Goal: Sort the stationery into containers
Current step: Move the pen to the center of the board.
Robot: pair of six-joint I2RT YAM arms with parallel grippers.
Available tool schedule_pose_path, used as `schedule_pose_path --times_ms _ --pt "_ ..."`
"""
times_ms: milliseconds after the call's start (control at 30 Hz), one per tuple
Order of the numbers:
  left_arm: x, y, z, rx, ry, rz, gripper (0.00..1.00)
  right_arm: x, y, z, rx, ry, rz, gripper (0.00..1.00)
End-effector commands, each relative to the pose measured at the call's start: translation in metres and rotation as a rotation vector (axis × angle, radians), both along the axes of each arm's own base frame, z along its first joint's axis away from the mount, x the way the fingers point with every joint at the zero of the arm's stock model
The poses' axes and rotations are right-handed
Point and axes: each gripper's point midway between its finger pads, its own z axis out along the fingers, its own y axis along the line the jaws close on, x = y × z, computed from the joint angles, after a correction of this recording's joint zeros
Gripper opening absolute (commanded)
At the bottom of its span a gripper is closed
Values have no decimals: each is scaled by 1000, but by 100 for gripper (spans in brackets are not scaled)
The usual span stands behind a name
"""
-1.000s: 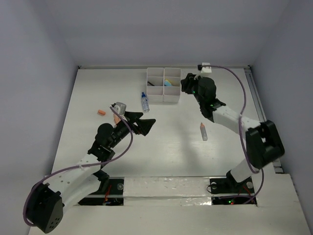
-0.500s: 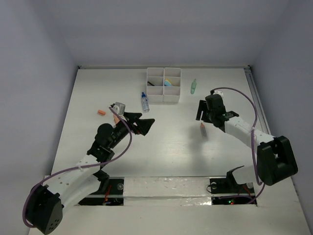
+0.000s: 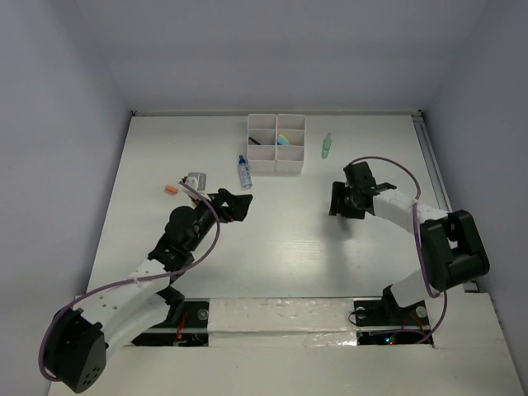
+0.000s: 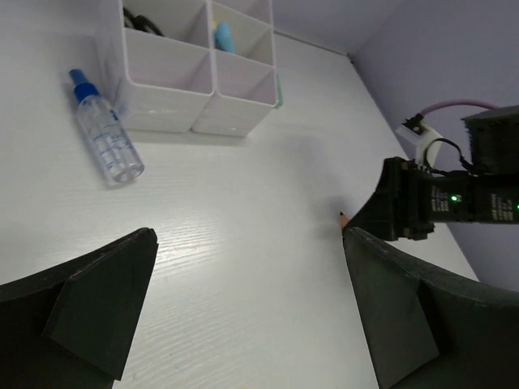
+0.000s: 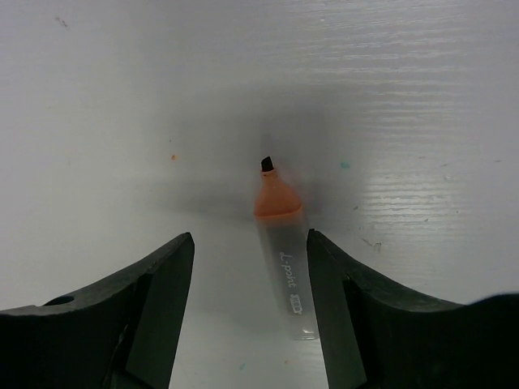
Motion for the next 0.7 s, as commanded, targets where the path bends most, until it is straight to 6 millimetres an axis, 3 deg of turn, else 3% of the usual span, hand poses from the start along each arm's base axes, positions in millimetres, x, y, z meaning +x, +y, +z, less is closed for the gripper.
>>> schedule_pose_path --times_ms 0,133,267,400,500,567,667 --pt "14 10 5 -44 36 108 98 2 10 7 51 -2 33 64" --pt "29 19 -11 -41 118 189 98 -1 13 0 72 5 49 65" --pt "45 43 -24 -31 190 305 98 -2 32 -6 144 5 102 60" --pt "65 87 -35 -88 239 439 95 -3 61 -7 191 -7 164 50" --pt "75 108 -43 -101 272 517 95 -2 85 -7 192 -21 216 45" --pt "81 130 -54 -110 317 584 94 0 96 -8 153 -41 234 45" --pt "84 161 -66 -146 358 698 93 -2 122 -5 160 -57 295 56"
